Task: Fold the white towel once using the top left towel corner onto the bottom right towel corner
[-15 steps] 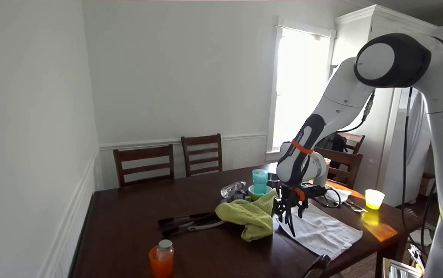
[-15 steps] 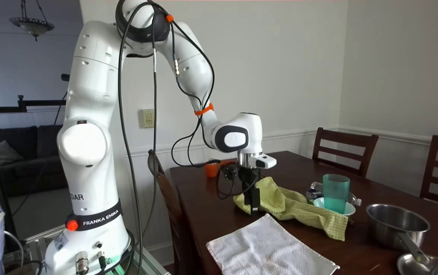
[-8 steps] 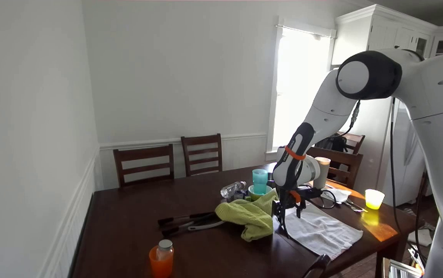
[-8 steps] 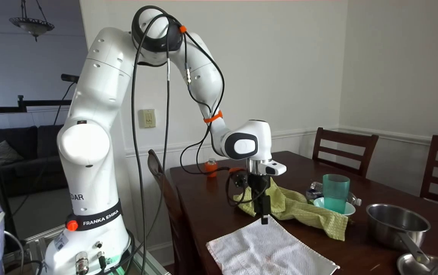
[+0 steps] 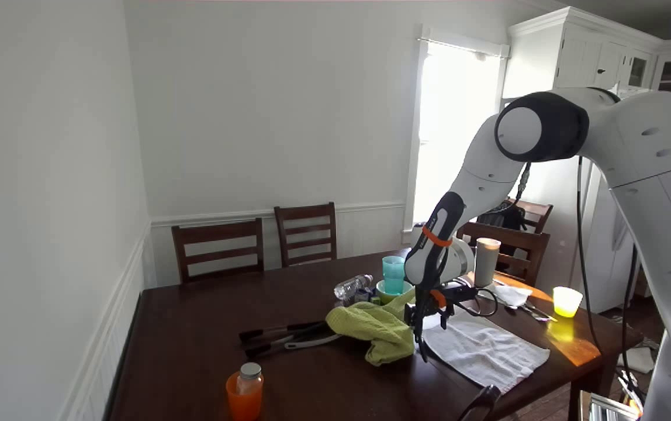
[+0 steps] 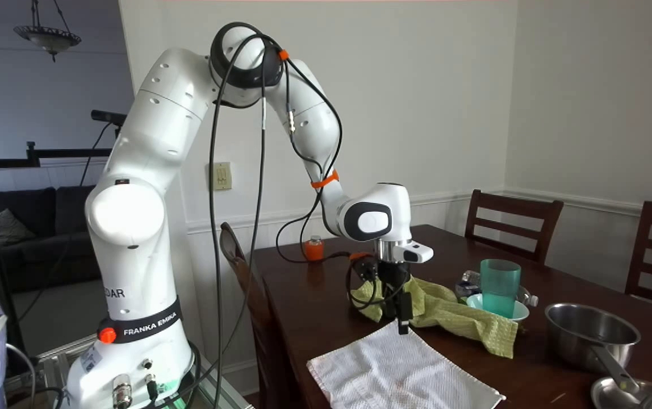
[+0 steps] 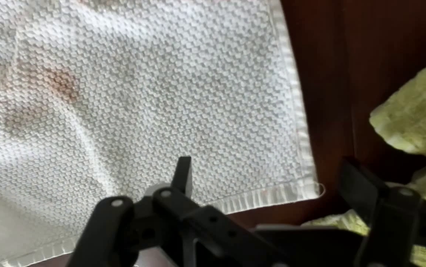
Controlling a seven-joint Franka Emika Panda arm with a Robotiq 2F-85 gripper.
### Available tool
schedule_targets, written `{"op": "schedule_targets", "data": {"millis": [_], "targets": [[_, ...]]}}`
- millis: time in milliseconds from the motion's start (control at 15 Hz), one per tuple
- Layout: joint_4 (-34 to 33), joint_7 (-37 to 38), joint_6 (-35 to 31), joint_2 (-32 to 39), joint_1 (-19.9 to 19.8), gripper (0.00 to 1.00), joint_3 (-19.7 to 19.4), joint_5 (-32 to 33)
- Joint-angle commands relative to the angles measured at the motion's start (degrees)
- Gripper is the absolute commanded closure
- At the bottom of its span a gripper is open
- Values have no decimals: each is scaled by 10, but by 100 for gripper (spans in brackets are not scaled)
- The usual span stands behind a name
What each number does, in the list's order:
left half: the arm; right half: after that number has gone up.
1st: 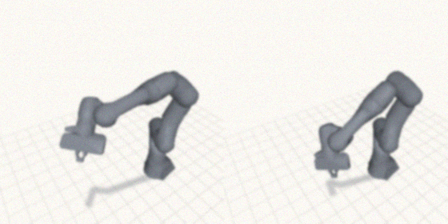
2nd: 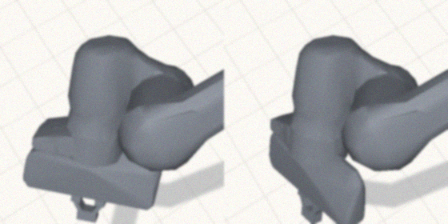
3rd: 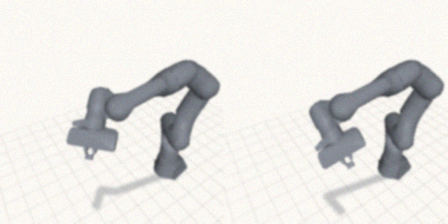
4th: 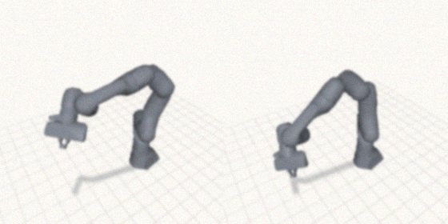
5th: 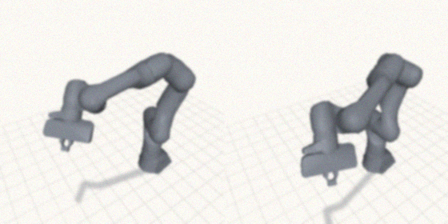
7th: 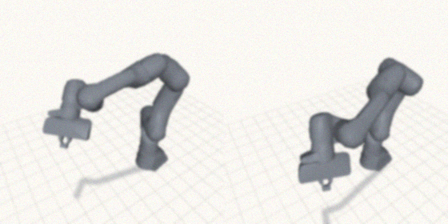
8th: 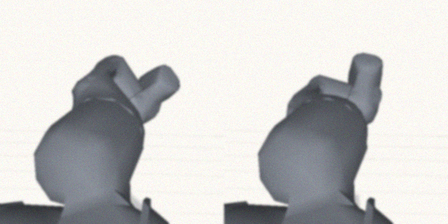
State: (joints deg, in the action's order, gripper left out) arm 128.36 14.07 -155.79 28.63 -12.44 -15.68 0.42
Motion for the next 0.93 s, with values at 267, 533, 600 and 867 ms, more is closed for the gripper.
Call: {"op": "schedule_targets", "data": {"millis": [267, 533, 600, 867], "targets": [[-30, 7, -1, 31, 7, 0, 0, -21], [-28, 6, 1, 29, 5, 41, -2, -22], [-26, 8, 1, 26, 6, 47, -4, -22], [-14, 11, -1, 14, 11, 77, -16, -13]]}}
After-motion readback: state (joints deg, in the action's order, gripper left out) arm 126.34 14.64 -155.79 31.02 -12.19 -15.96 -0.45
